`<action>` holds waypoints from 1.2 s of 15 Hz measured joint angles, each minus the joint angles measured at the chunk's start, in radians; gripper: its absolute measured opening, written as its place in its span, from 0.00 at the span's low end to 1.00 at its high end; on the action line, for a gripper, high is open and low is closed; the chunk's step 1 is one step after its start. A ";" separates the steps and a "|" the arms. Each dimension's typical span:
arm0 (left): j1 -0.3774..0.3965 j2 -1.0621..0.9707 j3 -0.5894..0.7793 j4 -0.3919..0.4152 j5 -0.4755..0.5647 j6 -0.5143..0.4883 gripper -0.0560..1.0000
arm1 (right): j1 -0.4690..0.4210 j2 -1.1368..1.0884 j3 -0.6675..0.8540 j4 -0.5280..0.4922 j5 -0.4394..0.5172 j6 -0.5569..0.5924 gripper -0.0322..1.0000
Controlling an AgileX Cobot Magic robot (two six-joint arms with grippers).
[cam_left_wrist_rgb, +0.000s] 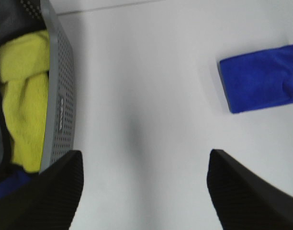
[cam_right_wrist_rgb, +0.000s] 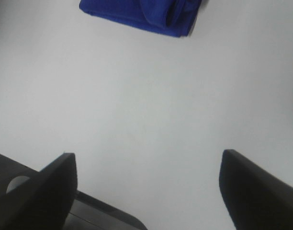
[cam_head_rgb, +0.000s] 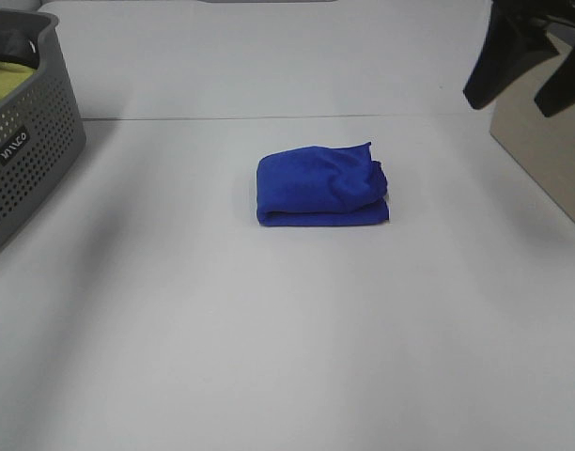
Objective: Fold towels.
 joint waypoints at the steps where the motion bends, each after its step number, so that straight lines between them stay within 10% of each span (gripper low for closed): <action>1: 0.000 -0.095 0.127 0.008 0.000 -0.014 0.71 | 0.000 -0.081 0.070 -0.013 0.000 0.001 0.80; 7: 0.000 -0.730 0.754 0.016 -0.019 -0.054 0.71 | 0.000 -0.546 0.503 -0.101 0.003 0.009 0.80; 13: 0.000 -1.362 1.052 0.009 0.008 -0.029 0.71 | 0.000 -1.054 0.773 -0.146 0.007 0.009 0.80; 18: 0.000 -1.469 1.097 -0.008 -0.023 0.040 0.71 | 0.000 -1.262 0.876 -0.235 0.004 0.009 0.80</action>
